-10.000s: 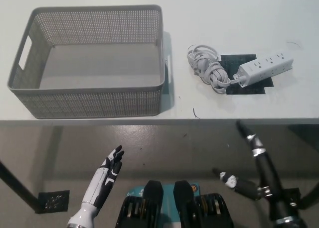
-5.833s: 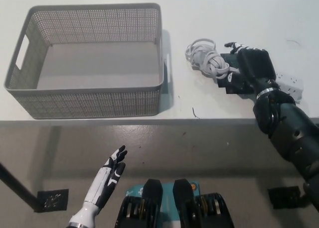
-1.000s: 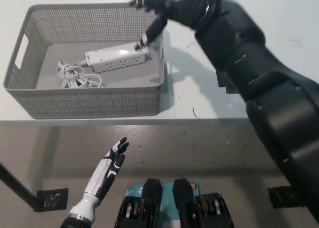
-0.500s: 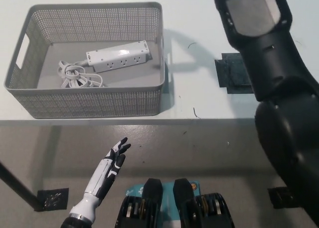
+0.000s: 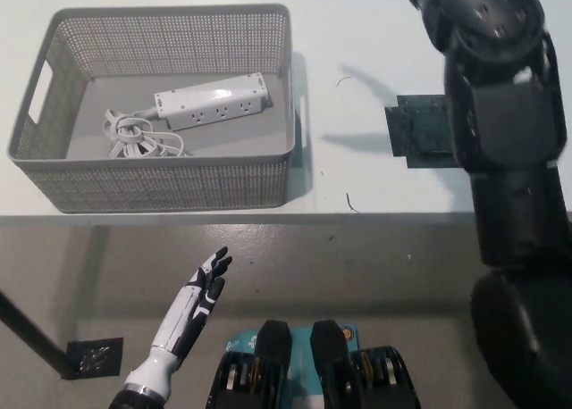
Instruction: Use the right hand to pick up a power strip and put it into a container on the left side
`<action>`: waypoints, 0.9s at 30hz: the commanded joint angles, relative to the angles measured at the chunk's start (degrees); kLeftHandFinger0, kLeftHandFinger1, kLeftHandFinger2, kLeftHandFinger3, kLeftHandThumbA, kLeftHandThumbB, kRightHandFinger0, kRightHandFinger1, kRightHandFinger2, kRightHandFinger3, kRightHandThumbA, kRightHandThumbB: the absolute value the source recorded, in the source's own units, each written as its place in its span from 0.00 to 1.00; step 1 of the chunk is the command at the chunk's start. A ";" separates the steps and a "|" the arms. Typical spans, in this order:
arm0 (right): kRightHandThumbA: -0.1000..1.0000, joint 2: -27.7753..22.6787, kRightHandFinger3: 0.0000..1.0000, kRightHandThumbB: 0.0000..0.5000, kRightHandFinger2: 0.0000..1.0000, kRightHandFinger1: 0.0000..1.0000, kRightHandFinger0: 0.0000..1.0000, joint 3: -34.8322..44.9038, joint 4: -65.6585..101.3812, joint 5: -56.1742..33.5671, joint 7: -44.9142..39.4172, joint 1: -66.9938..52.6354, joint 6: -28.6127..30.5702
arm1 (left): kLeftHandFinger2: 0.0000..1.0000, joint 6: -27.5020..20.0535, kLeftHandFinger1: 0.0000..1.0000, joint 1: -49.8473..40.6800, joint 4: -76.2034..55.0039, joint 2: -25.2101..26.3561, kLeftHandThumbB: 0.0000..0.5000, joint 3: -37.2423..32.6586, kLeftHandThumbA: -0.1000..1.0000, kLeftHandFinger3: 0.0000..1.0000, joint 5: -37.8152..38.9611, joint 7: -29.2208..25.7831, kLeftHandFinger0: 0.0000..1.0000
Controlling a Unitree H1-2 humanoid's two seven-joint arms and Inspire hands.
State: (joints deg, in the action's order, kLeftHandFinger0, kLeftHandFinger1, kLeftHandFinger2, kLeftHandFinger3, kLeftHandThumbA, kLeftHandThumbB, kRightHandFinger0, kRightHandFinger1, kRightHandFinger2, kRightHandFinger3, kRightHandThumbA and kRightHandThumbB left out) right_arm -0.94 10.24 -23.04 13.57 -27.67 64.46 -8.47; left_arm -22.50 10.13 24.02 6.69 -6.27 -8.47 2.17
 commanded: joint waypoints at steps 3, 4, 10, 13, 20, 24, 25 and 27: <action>1.00 -7.05 1.00 0.88 1.00 1.00 1.00 9.03 68.27 -27.46 6.88 -7.86 -4.36 | 1.00 -3.89 1.00 1.69 -0.03 0.97 0.30 -0.51 1.00 1.00 0.29 1.25 1.00; 1.00 -6.51 1.00 0.91 1.00 1.00 1.00 8.12 69.92 -27.95 6.95 -10.23 -4.13 | 1.00 -4.09 1.00 1.74 0.39 0.89 0.35 -0.53 1.00 1.00 0.30 1.21 1.00; 1.00 -1.89 1.00 0.83 1.00 1.00 1.00 3.08 72.66 -27.39 7.62 -20.60 4.32 | 1.00 -4.42 1.00 0.88 0.59 1.16 0.39 -1.01 1.00 1.00 0.30 1.66 1.00; 1.00 -0.74 1.00 0.90 1.00 1.00 1.00 1.17 77.43 -25.50 8.86 -23.98 2.78 | 1.00 -4.41 1.00 0.86 0.43 1.28 0.40 -1.06 1.00 1.00 0.47 2.08 1.00; 1.00 0.21 1.00 0.86 1.00 1.00 1.00 -1.57 77.47 -20.80 8.12 -31.80 10.86 | 1.00 -4.25 1.00 1.02 0.78 0.87 0.39 -1.04 1.00 1.00 0.83 2.23 1.00; 1.00 2.02 1.00 0.80 1.00 1.00 1.00 -1.82 74.50 -25.72 6.75 -44.88 14.30 | 1.00 -3.74 1.00 0.93 0.45 0.85 0.41 -0.97 1.00 1.00 0.67 2.07 1.00; 1.00 2.29 1.00 0.77 1.00 1.00 1.00 -1.76 72.04 -26.63 6.14 -46.90 17.02 | 1.00 -3.78 1.00 1.15 0.62 0.87 0.40 -0.96 1.00 1.00 0.75 2.16 1.00; 1.00 3.46 1.00 0.76 1.00 1.00 1.00 -1.63 67.55 -26.79 5.40 -51.31 20.33 | 1.00 -3.87 1.00 1.34 0.68 0.91 0.38 -0.98 1.00 1.00 0.74 2.20 1.00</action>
State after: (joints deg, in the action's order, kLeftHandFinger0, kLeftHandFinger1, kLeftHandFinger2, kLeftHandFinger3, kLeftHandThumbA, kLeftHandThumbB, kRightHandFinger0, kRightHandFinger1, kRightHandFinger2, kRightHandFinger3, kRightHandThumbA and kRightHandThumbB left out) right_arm -0.06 10.85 20.85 6.14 -26.76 24.80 -8.86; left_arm -22.53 9.94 26.00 6.61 -6.30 -8.44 2.19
